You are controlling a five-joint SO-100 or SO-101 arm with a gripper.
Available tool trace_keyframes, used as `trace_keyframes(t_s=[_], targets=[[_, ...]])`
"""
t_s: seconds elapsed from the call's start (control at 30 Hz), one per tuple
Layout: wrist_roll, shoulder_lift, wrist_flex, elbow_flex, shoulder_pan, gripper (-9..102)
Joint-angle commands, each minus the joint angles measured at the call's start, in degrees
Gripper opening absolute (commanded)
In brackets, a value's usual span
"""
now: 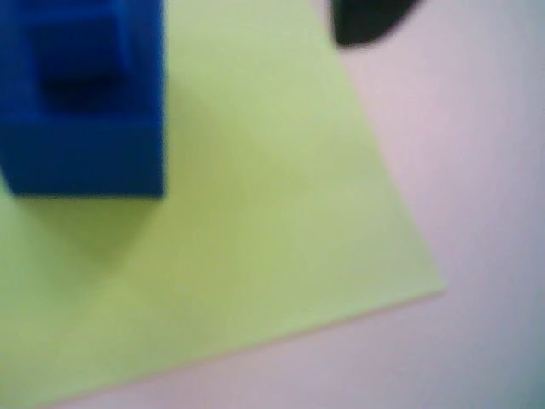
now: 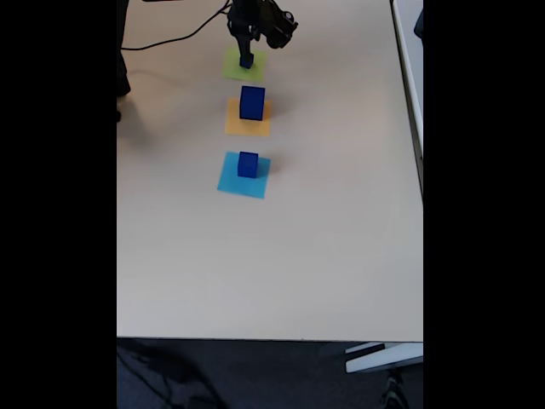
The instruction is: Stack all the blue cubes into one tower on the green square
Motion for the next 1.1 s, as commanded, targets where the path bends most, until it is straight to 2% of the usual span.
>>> trace_keyframes(t_s=[0.0, 0.67, 1.07], targets=[[-1.3, 2.9, -0.5, 0.3, 0.2, 28], [-2.6, 5.6, 0.0, 1.0, 0.5, 27], [-4.7, 8.2, 3.9, 0.4, 1.3, 26]])
